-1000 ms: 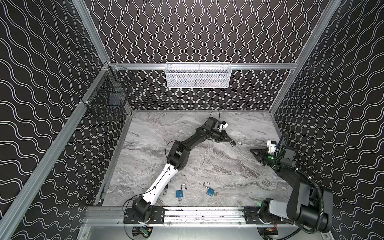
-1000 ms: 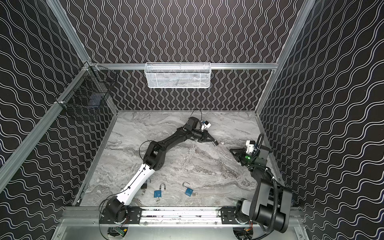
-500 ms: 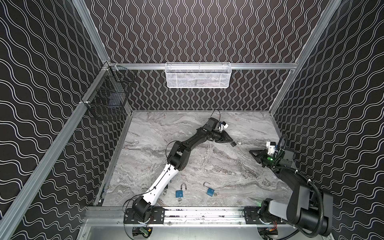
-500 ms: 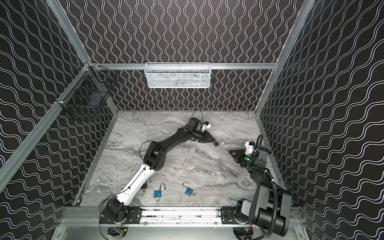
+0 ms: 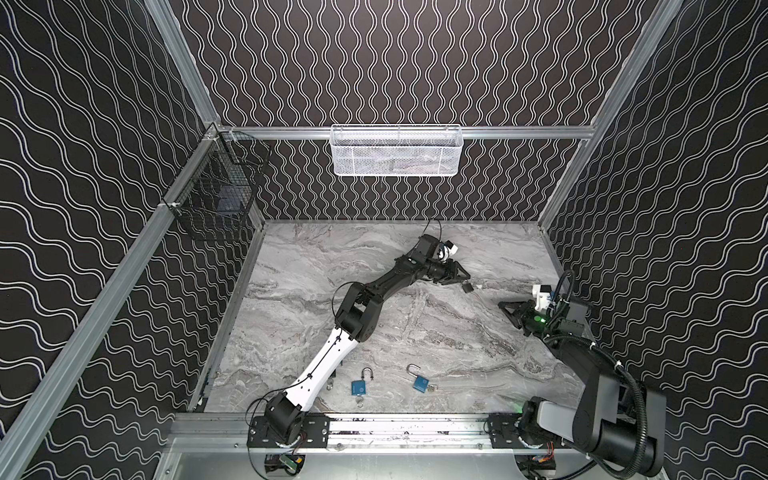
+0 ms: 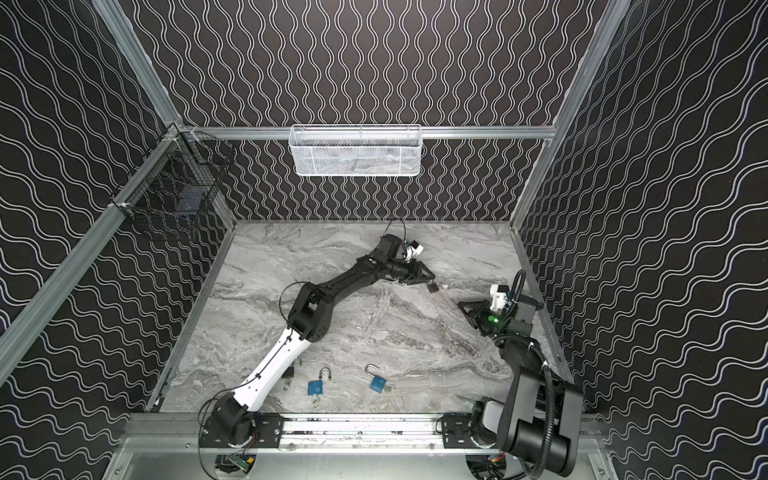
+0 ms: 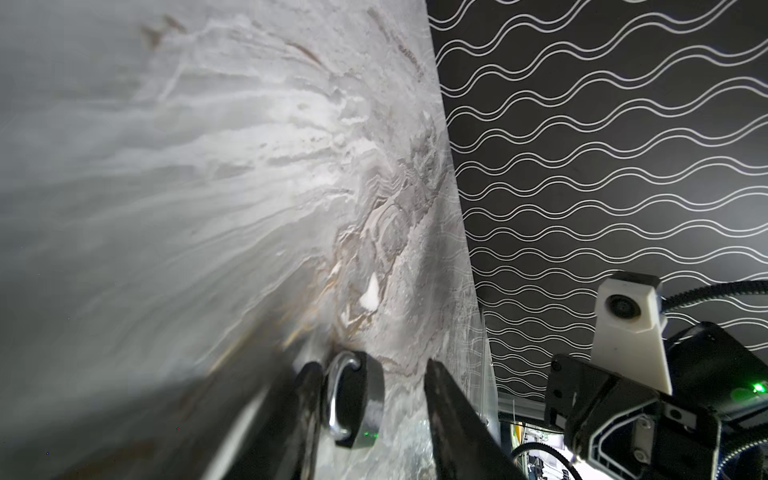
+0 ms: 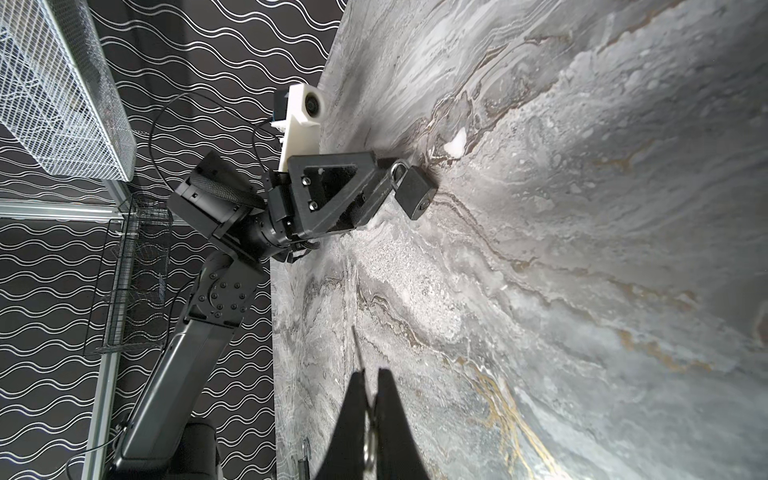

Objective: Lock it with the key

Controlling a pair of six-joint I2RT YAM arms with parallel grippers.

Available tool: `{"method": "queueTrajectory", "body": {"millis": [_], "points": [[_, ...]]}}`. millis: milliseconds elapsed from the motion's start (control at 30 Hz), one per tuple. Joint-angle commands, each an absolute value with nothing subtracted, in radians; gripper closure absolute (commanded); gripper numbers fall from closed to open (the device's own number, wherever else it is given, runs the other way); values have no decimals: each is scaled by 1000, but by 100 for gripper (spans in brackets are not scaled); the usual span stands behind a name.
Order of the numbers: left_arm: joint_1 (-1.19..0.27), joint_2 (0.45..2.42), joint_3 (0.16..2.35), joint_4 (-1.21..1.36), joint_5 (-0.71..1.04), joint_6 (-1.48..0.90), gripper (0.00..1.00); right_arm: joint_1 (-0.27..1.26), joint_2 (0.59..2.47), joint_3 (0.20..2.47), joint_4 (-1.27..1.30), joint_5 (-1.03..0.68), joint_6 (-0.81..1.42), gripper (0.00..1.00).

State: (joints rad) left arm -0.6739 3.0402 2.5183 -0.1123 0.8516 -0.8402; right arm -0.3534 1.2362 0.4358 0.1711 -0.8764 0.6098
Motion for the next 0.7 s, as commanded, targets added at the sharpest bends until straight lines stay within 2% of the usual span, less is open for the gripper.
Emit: {"method": "queueTrajectory", "body": {"millis": [0, 167, 467, 667], "points": [[-689, 3016, 2502, -23, 826, -874, 54, -351, 1239, 433, 175, -875, 602, 100], [-695, 3012, 2498, 40, 808, -916, 54, -351, 1244, 430, 182, -873, 604, 100], [-677, 2937, 2449, -13, 732, -842, 50, -351, 1271, 476, 163, -825, 590, 100], [-652, 2818, 2311, 38, 723, -816, 51, -350, 1326, 525, 179, -767, 598, 100]]}}
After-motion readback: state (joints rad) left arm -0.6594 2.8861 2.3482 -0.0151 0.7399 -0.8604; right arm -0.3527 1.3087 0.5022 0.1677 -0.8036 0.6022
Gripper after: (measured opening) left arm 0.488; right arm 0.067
